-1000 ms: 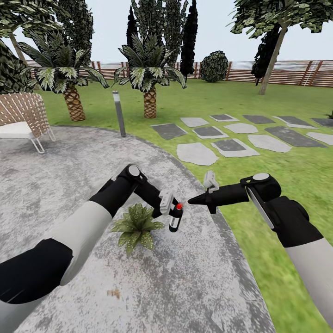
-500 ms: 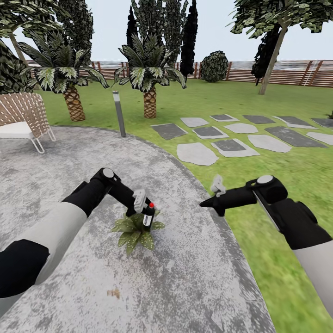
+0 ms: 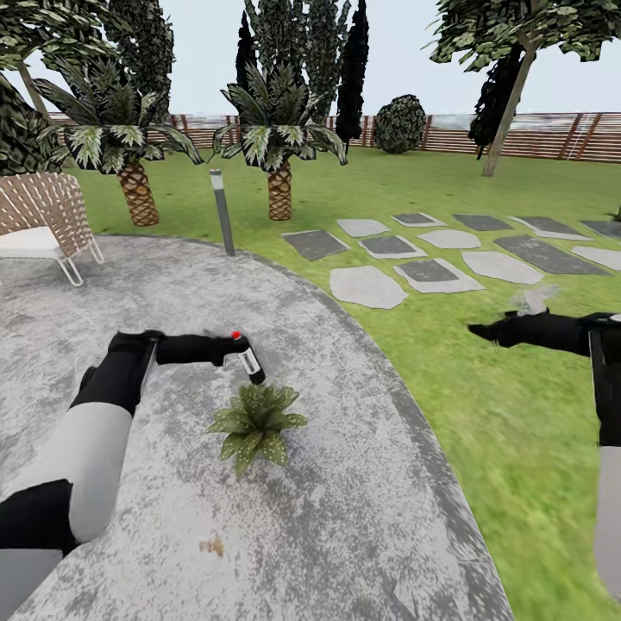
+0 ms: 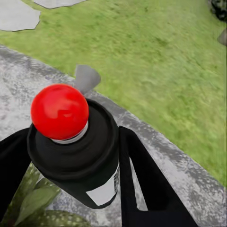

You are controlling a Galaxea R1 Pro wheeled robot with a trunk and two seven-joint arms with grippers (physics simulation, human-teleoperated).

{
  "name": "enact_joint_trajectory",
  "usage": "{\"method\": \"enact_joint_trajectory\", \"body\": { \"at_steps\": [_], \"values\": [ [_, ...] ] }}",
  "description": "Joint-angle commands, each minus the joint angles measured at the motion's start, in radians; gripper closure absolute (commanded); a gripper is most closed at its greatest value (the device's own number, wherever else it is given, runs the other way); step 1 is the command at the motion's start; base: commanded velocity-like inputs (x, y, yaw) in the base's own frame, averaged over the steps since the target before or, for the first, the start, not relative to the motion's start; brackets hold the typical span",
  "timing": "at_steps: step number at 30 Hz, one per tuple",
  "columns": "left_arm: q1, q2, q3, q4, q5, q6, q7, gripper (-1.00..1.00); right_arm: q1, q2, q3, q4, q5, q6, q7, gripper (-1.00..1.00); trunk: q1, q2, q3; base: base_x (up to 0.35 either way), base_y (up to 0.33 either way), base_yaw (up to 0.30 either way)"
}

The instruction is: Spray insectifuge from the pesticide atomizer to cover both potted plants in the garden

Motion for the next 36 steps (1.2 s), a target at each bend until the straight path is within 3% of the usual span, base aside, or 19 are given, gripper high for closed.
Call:
{"method": "enact_joint_trajectory", "body": {
  "at_steps": [1,2,3,4,5,6,9,11,16,28,32,36],
  "values": [
    [0.032,-0.003,0.051,-0.052,-0.007,0.012,0.034,1.00,0.001,0.001,-0.043,-0.001,0.017,0.003,0.008,-1.00,0.000,0.000,-0.001,0.000,0.000,0.000],
    [0.071,-0.004,0.084,-0.115,-0.008,0.012,0.082,1.00,0.003,0.009,-0.094,-0.001,0.021,0.003,0.007,-1.00,0.000,0.000,-0.001,0.000,0.000,0.000],
    [0.123,-0.006,0.103,-0.183,-0.008,0.012,0.129,1.00,0.007,0.041,-0.150,0.000,0.025,0.003,0.006,-1.00,0.000,0.000,-0.001,0.000,0.000,0.000],
    [0.187,-0.008,0.113,-0.252,-0.008,0.014,0.174,1.00,0.010,0.089,-0.215,0.000,0.028,0.001,-0.006,-1.00,0.000,0.000,-0.001,0.000,0.000,0.000],
    [0.272,-0.012,0.117,-0.327,-0.008,0.022,0.240,1.00,0.012,0.164,-0.301,0.000,0.029,-0.002,-0.062,-1.00,0.000,0.000,-0.001,0.000,0.000,0.000],
    [0.316,-0.014,0.117,-0.353,-0.008,0.025,0.276,1.00,0.019,0.202,-0.342,0.000,0.030,-0.005,-0.104,-1.00,0.000,0.000,-0.001,0.000,0.000,0.000],
    [0.459,-0.019,0.115,-0.398,-0.008,0.028,0.391,1.00,0.069,0.318,-0.431,0.002,0.059,-0.071,-0.253,-1.00,0.000,0.000,-0.001,0.000,0.000,0.000],
    [0.497,-0.025,0.115,-0.402,-0.008,0.028,0.429,1.00,0.079,0.349,-0.445,0.002,0.069,-0.133,-0.274,-1.00,0.000,0.000,-0.001,0.000,0.000,0.000],
    [0.522,-0.029,0.114,-0.397,-0.007,0.026,0.506,1.00,0.085,0.359,-0.452,0.029,0.072,-0.165,-0.282,-1.00,0.000,0.000,-0.001,0.000,0.000,0.000],
    [0.544,-0.029,0.113,-0.402,-0.002,0.026,0.511,1.00,0.085,0.356,-0.456,0.033,0.069,-0.164,-0.280,-1.00,0.000,0.000,-0.001,0.000,0.000,0.000],
    [0.568,-0.031,0.103,-0.403,-0.001,0.026,0.510,1.00,0.085,0.354,-0.516,0.030,0.071,-0.158,-0.280,-1.00,0.000,0.000,-0.001,0.000,0.000,0.000],
    [0.574,-0.032,0.092,-0.403,0.000,0.026,0.509,1.00,0.085,0.355,-0.520,0.028,0.072,-0.157,-0.280,-1.00,0.000,0.000,-0.001,0.000,0.000,0.000]
  ]
}}
